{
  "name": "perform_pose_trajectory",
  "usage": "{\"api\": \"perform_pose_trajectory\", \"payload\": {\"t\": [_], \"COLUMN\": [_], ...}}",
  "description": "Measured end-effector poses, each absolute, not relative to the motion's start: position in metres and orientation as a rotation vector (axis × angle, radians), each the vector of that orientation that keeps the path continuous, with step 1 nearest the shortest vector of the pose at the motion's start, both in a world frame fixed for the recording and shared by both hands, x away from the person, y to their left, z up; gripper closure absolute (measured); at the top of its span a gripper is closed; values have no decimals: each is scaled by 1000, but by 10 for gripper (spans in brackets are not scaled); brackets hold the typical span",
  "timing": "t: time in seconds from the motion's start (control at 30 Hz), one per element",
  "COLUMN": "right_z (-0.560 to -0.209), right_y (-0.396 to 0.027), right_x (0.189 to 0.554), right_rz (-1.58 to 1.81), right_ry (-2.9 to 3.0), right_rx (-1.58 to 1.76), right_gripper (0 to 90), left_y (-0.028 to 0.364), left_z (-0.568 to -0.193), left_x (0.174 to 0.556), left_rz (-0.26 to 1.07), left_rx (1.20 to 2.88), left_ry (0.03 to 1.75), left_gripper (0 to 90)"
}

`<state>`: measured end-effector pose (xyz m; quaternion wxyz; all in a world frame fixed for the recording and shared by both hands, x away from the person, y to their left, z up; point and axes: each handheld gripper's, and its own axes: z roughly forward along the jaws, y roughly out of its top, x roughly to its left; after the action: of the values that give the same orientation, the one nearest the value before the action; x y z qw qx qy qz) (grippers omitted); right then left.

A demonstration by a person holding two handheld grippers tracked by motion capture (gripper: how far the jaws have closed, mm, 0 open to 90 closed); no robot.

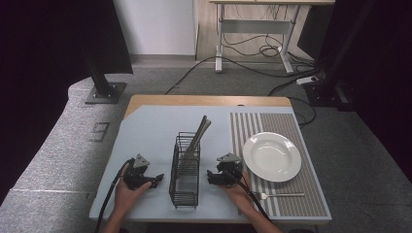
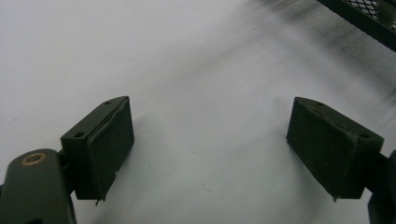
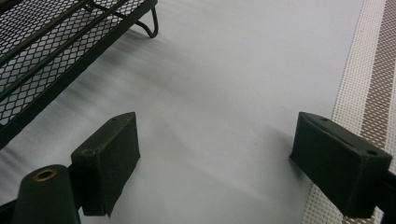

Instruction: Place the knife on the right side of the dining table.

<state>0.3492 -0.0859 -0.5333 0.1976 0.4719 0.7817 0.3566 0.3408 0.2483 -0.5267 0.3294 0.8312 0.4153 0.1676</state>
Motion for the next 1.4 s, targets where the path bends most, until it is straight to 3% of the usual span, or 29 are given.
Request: {"api": "perform_pose_trajectory", "payload": {"t": [0.4,0.8,1.13,1.4], "right_z": [-524,-463,-399,-381], "right_y": [-98,-109,-88,-67], "right_x": [351,352,377,400], "right_rz": [1122,1328,1435,1435], "right_ry": [2153,2067,2021,2025], "right_rx": [1327,1283,1150,1097], "right_gripper": [165,135,174,199], "left_y": [248,248,248,248], "left_z": [-527,-527,-527,-527], "left_x": [341,341,341,341], "left_rz": [439,438,439,439], "left_rx": [2174,2172,2173,2172], "left_ry": [1087,1087,1086,1086], "left_gripper": [142,141,142,142]}}
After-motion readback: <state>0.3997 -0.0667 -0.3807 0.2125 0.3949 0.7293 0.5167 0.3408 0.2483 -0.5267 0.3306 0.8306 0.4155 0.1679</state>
